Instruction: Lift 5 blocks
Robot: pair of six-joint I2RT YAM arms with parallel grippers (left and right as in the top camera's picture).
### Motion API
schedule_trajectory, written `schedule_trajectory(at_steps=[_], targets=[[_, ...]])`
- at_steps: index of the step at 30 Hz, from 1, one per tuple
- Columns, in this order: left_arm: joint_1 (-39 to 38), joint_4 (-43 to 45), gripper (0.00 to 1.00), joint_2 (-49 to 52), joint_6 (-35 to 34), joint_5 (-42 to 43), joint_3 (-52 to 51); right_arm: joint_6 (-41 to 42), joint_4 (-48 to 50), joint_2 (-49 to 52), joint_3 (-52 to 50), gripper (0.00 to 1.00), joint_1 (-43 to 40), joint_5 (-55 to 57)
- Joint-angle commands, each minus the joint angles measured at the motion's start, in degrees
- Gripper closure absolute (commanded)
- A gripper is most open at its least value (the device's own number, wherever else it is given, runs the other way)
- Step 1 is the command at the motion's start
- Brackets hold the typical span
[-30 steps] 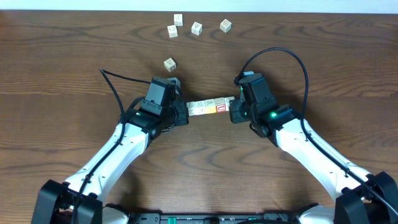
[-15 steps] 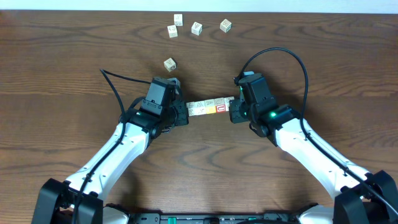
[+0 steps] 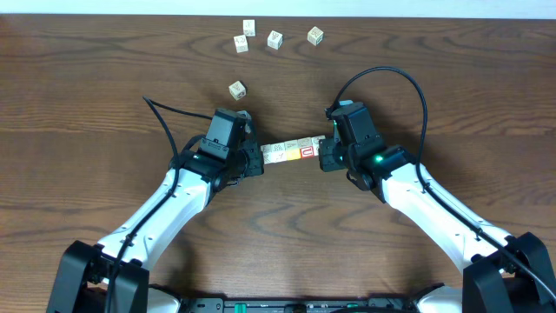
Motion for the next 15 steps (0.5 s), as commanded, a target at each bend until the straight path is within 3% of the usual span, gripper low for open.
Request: schedule_trajectory(at_steps=[1,15], targets=[[-4.4,2.5,0.93,-0.1,0.1,14.0,4.7,1.4,1.9,0.6,0.6,0.99,6.0,-19.6],[-4.4,2.4,0.93,0.0,0.1,14.0,3.8,1.4,1.9,2.3,0.6,0.99,6.0,-19.7]])
